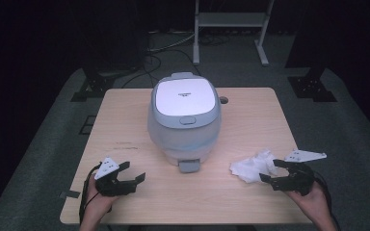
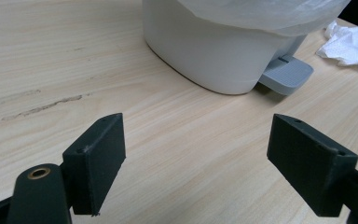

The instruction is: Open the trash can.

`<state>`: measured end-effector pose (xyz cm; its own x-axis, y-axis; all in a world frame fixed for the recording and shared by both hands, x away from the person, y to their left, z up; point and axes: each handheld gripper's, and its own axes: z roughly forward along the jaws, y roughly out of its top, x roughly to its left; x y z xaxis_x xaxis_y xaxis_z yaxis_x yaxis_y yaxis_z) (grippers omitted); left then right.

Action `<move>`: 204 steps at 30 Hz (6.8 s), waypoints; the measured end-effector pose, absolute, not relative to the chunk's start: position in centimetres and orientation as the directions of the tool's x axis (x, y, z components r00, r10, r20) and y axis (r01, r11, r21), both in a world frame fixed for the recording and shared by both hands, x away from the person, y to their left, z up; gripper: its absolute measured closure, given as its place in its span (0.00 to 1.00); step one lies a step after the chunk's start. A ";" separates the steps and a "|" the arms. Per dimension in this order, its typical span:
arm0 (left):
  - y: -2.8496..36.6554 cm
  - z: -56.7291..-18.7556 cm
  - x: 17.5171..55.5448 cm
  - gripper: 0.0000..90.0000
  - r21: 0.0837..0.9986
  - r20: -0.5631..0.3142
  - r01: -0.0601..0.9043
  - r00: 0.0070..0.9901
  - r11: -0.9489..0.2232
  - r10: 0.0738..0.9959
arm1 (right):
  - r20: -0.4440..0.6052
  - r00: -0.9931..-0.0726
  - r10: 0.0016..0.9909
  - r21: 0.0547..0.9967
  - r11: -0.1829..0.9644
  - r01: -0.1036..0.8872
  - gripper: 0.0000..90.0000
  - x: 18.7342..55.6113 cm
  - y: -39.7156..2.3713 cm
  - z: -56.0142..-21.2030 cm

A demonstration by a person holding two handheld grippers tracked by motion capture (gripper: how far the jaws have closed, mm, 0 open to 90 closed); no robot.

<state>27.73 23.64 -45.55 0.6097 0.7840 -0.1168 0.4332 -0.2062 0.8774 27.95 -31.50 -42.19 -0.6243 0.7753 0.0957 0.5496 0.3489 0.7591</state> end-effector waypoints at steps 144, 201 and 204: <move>8.5 -48.0 31.7 0.84 0.822 -0.075 0.440 0.713 -0.362 0.698 | -0.011 -0.767 0.641 0.614 0.610 0.501 0.46 31.6 -26.8 -45.6; 8.3 -48.0 31.6 0.82 0.823 -0.039 0.413 0.725 -0.390 0.687 | 0.257 -0.694 0.673 0.695 0.370 0.617 0.86 33.1 -29.7 -41.8; 8.3 -48.0 31.6 0.82 0.823 -0.039 0.413 0.726 -0.390 0.687 | 0.274 -0.691 0.669 0.691 0.364 0.625 0.86 33.2 -29.6 -41.9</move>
